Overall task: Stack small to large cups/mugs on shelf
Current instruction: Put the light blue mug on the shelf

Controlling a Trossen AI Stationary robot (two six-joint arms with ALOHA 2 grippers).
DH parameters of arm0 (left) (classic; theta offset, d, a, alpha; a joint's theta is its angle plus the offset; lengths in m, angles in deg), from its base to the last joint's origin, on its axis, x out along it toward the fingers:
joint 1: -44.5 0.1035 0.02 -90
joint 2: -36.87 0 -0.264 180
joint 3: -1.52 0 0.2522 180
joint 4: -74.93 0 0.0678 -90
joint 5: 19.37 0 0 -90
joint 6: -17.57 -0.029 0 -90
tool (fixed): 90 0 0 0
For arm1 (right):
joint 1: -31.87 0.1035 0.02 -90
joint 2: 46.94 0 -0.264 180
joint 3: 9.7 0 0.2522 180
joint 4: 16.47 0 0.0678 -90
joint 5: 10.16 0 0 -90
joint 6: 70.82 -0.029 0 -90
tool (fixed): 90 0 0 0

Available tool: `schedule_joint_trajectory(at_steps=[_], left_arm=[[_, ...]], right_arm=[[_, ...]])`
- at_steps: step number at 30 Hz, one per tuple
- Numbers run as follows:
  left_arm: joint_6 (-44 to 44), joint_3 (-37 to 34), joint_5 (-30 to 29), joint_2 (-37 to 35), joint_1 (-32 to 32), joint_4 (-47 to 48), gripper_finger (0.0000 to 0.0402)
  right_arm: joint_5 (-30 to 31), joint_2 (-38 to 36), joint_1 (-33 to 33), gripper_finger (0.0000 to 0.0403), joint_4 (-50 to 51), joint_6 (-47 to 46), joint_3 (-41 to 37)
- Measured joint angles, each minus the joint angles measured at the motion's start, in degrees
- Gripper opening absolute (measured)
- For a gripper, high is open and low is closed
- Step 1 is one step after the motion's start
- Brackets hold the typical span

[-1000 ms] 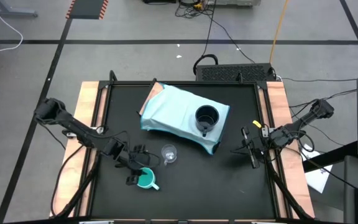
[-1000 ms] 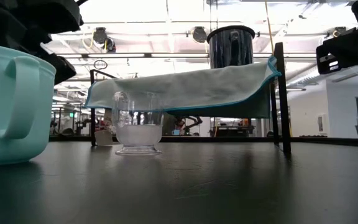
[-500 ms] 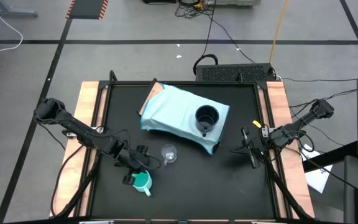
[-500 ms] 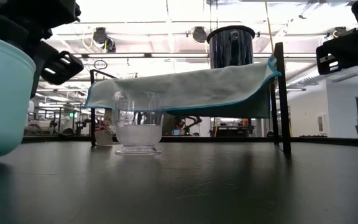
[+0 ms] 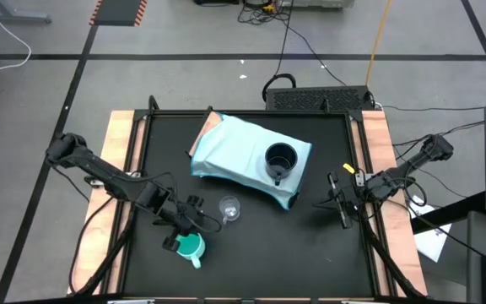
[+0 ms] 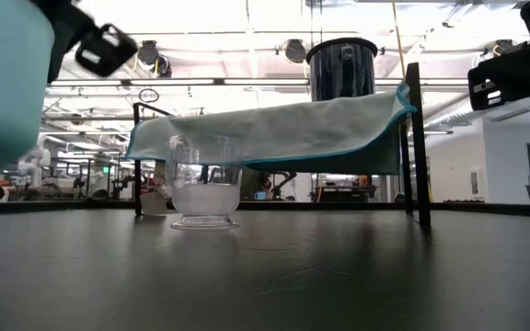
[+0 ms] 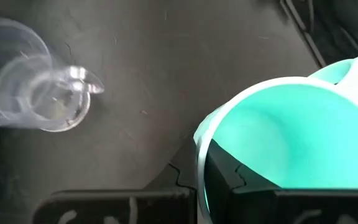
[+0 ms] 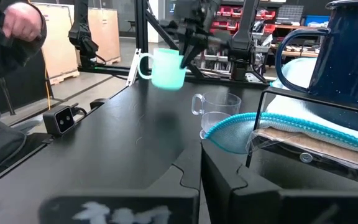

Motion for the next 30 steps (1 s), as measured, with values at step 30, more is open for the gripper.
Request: schedule_joint_trajectory(at_steps=[30], left_arm=[[-12.07,8.87,4.78,0.00,12.59,10.52,0.0007]], right_arm=[[0.00,-0.01,-0.01,0.0000,0.44,-0.13,-0.01]])
